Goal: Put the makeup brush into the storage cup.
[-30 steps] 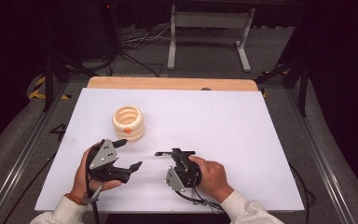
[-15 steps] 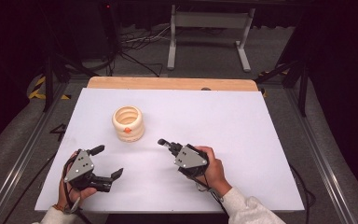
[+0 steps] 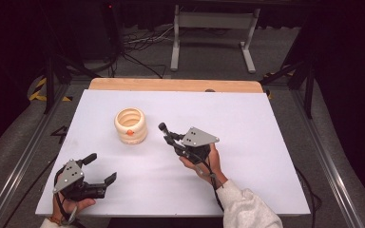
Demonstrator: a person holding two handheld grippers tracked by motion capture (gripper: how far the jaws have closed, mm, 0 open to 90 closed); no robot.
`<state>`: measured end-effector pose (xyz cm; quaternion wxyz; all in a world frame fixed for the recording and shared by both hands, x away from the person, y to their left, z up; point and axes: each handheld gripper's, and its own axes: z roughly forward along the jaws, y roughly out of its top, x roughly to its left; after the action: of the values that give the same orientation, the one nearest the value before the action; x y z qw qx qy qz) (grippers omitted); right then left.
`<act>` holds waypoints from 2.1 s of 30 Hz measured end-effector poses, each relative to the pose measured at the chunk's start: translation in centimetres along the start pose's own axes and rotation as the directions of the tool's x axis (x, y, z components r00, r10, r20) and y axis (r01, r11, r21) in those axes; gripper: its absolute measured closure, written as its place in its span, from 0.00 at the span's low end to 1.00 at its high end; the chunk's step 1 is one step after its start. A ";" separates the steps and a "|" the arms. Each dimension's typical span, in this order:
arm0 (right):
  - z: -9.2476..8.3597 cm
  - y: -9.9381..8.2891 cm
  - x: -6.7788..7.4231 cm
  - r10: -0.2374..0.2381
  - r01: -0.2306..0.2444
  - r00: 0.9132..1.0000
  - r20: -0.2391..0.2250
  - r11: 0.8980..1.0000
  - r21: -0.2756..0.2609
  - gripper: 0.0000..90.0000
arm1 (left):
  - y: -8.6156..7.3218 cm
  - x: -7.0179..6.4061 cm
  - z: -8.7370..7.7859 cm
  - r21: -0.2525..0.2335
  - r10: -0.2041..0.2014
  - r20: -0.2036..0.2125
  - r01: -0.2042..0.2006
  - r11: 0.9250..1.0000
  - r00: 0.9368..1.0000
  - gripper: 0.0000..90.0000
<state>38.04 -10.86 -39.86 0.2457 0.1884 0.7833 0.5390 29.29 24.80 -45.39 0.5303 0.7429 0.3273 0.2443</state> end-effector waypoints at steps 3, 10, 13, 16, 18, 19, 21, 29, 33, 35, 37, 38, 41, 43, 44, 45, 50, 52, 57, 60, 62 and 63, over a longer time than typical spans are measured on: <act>0.5 0.7 -0.6 0.052 -0.052 0.999 -0.012 0.998 -0.036 0.88 | 0.0 -0.1 0.2 0.011 0.009 0.006 -0.009 1.000 1.000 0.06; 1.8 2.2 -1.5 0.093 -0.096 0.995 -0.030 0.991 -0.090 0.88 | 0.0 -0.4 0.4 0.006 0.027 0.011 -0.027 1.000 1.000 0.06; 2.5 3.0 -1.7 0.094 -0.098 0.995 -0.040 0.990 -0.106 0.88 | 0.1 -0.5 0.5 -0.005 0.025 0.032 -0.025 1.000 0.999 0.06; 3.4 3.6 -1.7 0.107 -0.113 0.993 -0.054 0.986 -0.124 0.88 | 0.1 -0.5 0.6 -0.013 0.025 0.042 -0.024 1.000 0.999 0.06; 3.9 4.1 -1.7 0.108 -0.116 0.992 -0.063 0.983 -0.139 0.88 | 0.1 -0.5 0.6 -0.011 0.025 0.042 -0.025 1.000 0.999 0.06; 4.1 4.3 -1.8 0.105 -0.113 0.993 -0.062 0.984 -0.141 0.88 | 0.1 -0.5 0.6 -0.013 0.019 0.048 -0.018 1.000 0.999 0.06; 4.8 4.8 -1.8 0.119 -0.129 0.990 -0.073 0.979 -0.159 0.88 | 0.1 -0.5 0.7 -0.012 0.013 0.049 -0.013 1.000 0.999 0.06; 7.2 6.1 -1.8 0.128 -0.145 0.987 -0.098 0.972 -0.183 0.88 | 0.0 -0.5 0.7 -0.021 0.008 0.066 -0.007 1.000 0.998 0.06; 8.3 6.6 -1.9 0.142 -0.161 0.984 -0.108 0.968 -0.192 0.88 | 0.0 -0.4 0.7 -0.024 0.000 0.072 0.002 1.000 0.997 0.06; 9.0 6.7 -1.9 0.145 -0.164 0.983 -0.109 0.967 -0.196 0.88 | 0.0 -0.5 0.7 -0.024 0.002 0.080 0.000 1.000 0.997 0.06; 9.5 6.8 -1.9 0.155 -0.175 0.981 -0.116 0.964 -0.199 0.88 | 0.0 -0.6 0.7 -0.025 0.014 0.082 -0.012 1.000 0.997 0.07; 9.8 6.9 -1.9 0.155 -0.175 0.981 -0.115 0.965 -0.196 0.88 | 0.0 -0.7 0.7 -0.023 0.010 0.089 -0.007 1.000 0.996 0.07; 10.5 7.0 -1.7 0.149 -0.168 0.983 -0.109 0.967 -0.191 0.88 | 0.0 -0.8 0.6 -0.026 0.017 0.090 -0.015 1.000 0.996 0.07; 11.0 7.0 -1.6 0.142 -0.161 0.984 -0.110 0.969 -0.187 0.88 | 0.0 -0.8 0.6 -0.021 0.019 0.094 -0.017 1.000 0.995 0.07; 11.2 7.0 -1.5 0.142 -0.160 0.984 -0.107 0.970 -0.184 0.88 | 0.0 -0.8 0.6 -0.025 0.017 0.092 -0.015 1.000 0.996 0.07; 11.4 6.9 -1.5 0.141 -0.159 0.984 -0.108 0.970 -0.182 0.88 | 0.0 -0.8 0.5 -0.029 0.016 0.095 -0.014 0.999 0.995 0.07; 12.3 6.4 -1.6 0.146 -0.163 0.983 -0.106 0.971 -0.176 0.88 | 0.0 -0.7 0.5 -0.031 0.015 0.083 -0.013 0.999 0.996 0.07; 12.7 6.1 -1.7 0.157 -0.173 0.982 -0.105 0.969 -0.175 0.88 | -0.1 -0.7 0.6 -0.018 0.017 0.088 -0.016 1.000 0.996 0.07; 13.3 5.5 -1.9 0.169 -0.184 0.981 -0.098 0.969 -0.168 0.88 | -0.1 -0.7 0.4 -0.015 0.015 0.091 -0.014 1.000 0.996 0.07; 13.6 5.1 -2.0 0.184 -0.198 0.978 -0.097 0.966 -0.165 0.88 | -0.2 -0.6 0.3 -0.013 0.012 0.092 -0.011 1.000 0.996 0.07; 13.8 5.0 -2.0 0.183 -0.197 0.978 -0.095 0.967 -0.164 0.88 | -0.2 -0.6 0.2 -0.015 0.013 0.091 -0.012 1.000 0.996 0.07; 13.8 4.8 -2.0 0.183 -0.196 0.979 -0.091 0.968 -0.159 0.88 | -0.2 -0.6 0.2 -0.015 0.012 0.091 -0.011 1.000 0.996 0.07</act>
<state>47.93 0.07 -39.13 0.1782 0.2207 0.7223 0.6307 28.99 24.29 -45.61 0.5485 0.7513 0.2968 0.2157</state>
